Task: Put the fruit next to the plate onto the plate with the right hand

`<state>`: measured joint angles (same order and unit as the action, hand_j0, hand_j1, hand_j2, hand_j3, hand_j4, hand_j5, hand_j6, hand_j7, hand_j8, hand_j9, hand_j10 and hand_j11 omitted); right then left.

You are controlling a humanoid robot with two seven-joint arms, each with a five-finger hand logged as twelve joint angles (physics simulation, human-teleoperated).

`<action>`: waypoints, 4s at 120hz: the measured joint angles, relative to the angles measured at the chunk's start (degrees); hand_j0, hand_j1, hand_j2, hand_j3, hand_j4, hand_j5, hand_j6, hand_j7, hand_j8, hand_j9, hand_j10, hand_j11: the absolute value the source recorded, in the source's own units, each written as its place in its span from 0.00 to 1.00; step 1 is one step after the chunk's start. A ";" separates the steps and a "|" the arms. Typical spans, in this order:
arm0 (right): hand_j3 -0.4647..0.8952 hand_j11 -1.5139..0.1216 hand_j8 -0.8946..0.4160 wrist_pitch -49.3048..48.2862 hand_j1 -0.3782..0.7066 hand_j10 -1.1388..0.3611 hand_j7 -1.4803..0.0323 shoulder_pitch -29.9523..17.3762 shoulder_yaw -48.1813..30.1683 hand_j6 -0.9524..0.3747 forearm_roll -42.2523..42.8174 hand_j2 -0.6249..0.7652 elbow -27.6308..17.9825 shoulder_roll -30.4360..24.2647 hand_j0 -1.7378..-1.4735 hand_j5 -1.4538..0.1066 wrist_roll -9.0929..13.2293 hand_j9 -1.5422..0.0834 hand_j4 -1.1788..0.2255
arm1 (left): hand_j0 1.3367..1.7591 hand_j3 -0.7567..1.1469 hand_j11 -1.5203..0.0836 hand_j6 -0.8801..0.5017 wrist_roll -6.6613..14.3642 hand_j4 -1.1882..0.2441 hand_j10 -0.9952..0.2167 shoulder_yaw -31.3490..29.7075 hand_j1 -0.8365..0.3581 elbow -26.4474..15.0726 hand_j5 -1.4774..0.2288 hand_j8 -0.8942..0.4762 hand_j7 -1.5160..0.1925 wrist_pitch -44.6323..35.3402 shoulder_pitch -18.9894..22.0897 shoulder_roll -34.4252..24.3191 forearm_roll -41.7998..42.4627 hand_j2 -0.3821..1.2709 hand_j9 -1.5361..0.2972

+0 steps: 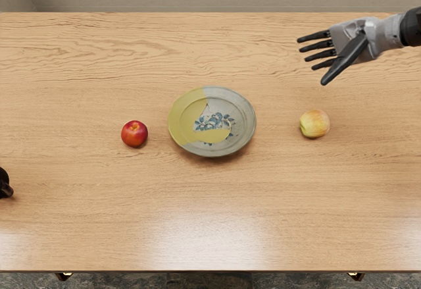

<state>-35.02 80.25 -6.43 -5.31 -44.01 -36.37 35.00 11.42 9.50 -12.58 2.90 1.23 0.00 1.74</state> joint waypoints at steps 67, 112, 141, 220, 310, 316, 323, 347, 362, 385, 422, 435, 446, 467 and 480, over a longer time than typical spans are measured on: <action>0.34 0.91 0.67 21.06 0.05 0.75 0.96 21.58 26.07 0.70 5.06 0.45 -40.30 -8.08 0.30 0.91 0.00 0.93 0.82 | 0.76 0.40 0.95 0.64 0.00 0.83 0.82 0.00 0.99 0.01 0.87 0.65 0.89 0.00 -0.06 0.00 -0.01 0.23 0.84; 0.34 0.91 0.67 34.92 0.05 0.75 0.96 37.17 43.56 0.70 5.20 0.45 -45.88 -1.41 0.30 0.92 0.00 0.93 0.82 | 0.76 0.40 0.95 0.64 0.00 0.83 0.82 -0.01 0.99 0.01 0.87 0.65 0.89 0.00 0.00 0.00 -0.01 0.23 0.84; 0.34 0.91 0.67 52.23 0.05 0.75 0.96 37.54 48.33 0.70 4.84 0.45 -45.43 7.95 0.30 0.92 0.00 0.93 0.83 | 0.76 0.40 0.95 0.64 0.00 0.83 0.82 -0.01 0.99 0.01 0.87 0.65 0.89 0.00 -0.03 0.00 -0.01 0.23 0.84; 0.34 0.82 0.58 69.14 0.17 0.67 0.87 23.48 48.19 0.62 5.56 0.43 -41.08 18.62 0.30 0.82 0.00 0.85 0.75 | 0.76 0.40 0.95 0.64 0.00 0.83 0.82 0.00 0.99 -0.01 0.87 0.65 0.89 0.00 0.00 0.00 -0.01 0.23 0.84; 0.34 0.80 0.56 66.27 0.20 0.65 0.84 15.67 47.66 0.60 11.41 0.43 -30.56 21.43 0.30 0.80 0.00 0.82 0.73 | 0.76 0.40 0.95 0.64 0.00 0.83 0.82 0.00 0.99 0.01 0.87 0.65 0.89 0.00 -0.08 0.00 -0.01 0.23 0.84; 0.34 0.80 0.56 65.77 0.20 0.65 0.84 15.55 47.69 0.60 11.52 0.43 -30.45 21.43 0.30 0.80 0.00 0.82 0.73 | 0.76 0.40 0.95 0.64 0.00 0.83 0.82 0.00 0.99 0.01 0.87 0.65 0.89 0.00 -0.07 0.00 -0.01 0.23 0.84; 0.34 0.79 0.56 65.19 0.21 0.65 0.84 14.96 47.70 0.59 11.60 0.43 -29.75 21.45 0.30 0.79 0.00 0.82 0.72 | 0.76 0.40 0.95 0.64 -0.01 0.83 0.82 0.00 0.99 0.00 0.87 0.65 0.89 0.00 -0.03 0.00 -0.02 0.23 0.84; 0.34 0.75 0.52 63.89 0.27 0.61 0.79 13.38 47.69 0.55 11.70 0.42 -28.03 21.53 0.30 0.75 0.00 0.78 0.69 | 0.76 0.40 0.95 0.64 0.00 0.83 0.82 0.00 0.99 0.01 0.87 0.65 0.89 0.00 -0.07 0.00 -0.02 0.23 0.84; 0.34 0.74 0.50 63.72 0.29 0.60 0.78 12.60 47.43 0.54 11.71 0.42 -27.17 22.29 0.30 0.74 0.00 0.76 0.67 | 0.76 0.40 0.95 0.64 0.00 0.83 0.82 0.00 0.99 0.00 0.87 0.65 0.89 0.00 0.00 0.00 0.00 0.23 0.84; 0.34 0.73 0.49 63.87 0.30 0.59 0.77 11.42 47.17 0.53 11.71 0.41 -25.81 23.41 0.30 0.73 0.00 0.75 0.66 | 0.76 0.40 0.95 0.64 0.00 0.83 0.82 0.00 0.99 0.01 0.87 0.65 0.89 0.00 -0.06 0.00 0.00 0.23 0.84; 0.34 0.55 0.41 64.24 0.51 0.48 0.57 10.85 45.76 0.36 13.56 0.48 -25.39 23.45 0.30 0.54 0.04 0.57 0.50 | 0.76 0.40 0.95 0.64 0.00 0.83 0.82 -0.01 0.99 0.01 0.87 0.65 0.89 0.00 -0.02 0.00 0.00 0.23 0.84; 0.34 0.41 0.40 64.29 0.55 0.47 0.43 10.35 44.33 0.26 14.26 0.68 -25.35 23.17 0.31 0.41 0.10 0.44 0.38 | 0.76 0.40 0.95 0.64 -0.01 0.83 0.82 -0.01 0.99 0.01 0.87 0.65 0.89 0.00 0.00 0.00 -0.03 0.23 0.84; 0.34 0.33 0.42 64.36 0.58 0.48 0.36 10.20 43.25 0.26 14.21 0.81 -25.35 22.88 0.31 0.33 0.03 0.37 0.32 | 0.76 0.40 0.95 0.64 0.00 0.83 0.82 0.00 0.99 0.01 0.87 0.65 0.89 0.00 -0.08 0.00 -0.01 0.23 0.84; 0.34 0.25 0.46 64.21 0.59 0.51 0.28 10.09 41.53 0.27 13.94 0.85 -25.38 21.30 0.31 0.22 -0.07 0.29 0.28 | 0.76 0.40 0.95 0.64 -0.01 0.83 0.82 0.00 0.99 -0.01 0.87 0.65 0.89 0.00 -0.05 0.00 0.00 0.23 0.84; 0.34 0.24 0.50 63.82 0.62 0.53 0.26 10.02 39.02 0.30 13.80 0.87 -25.33 18.98 0.31 0.17 -0.06 0.27 0.28 | 0.76 0.40 0.95 0.64 0.00 0.83 0.82 0.00 0.99 0.00 0.87 0.65 0.89 0.00 -0.02 0.00 -0.02 0.23 0.84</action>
<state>28.80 90.27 32.59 8.50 -69.34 -17.39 34.94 11.42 9.50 -12.58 2.90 1.20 0.00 1.73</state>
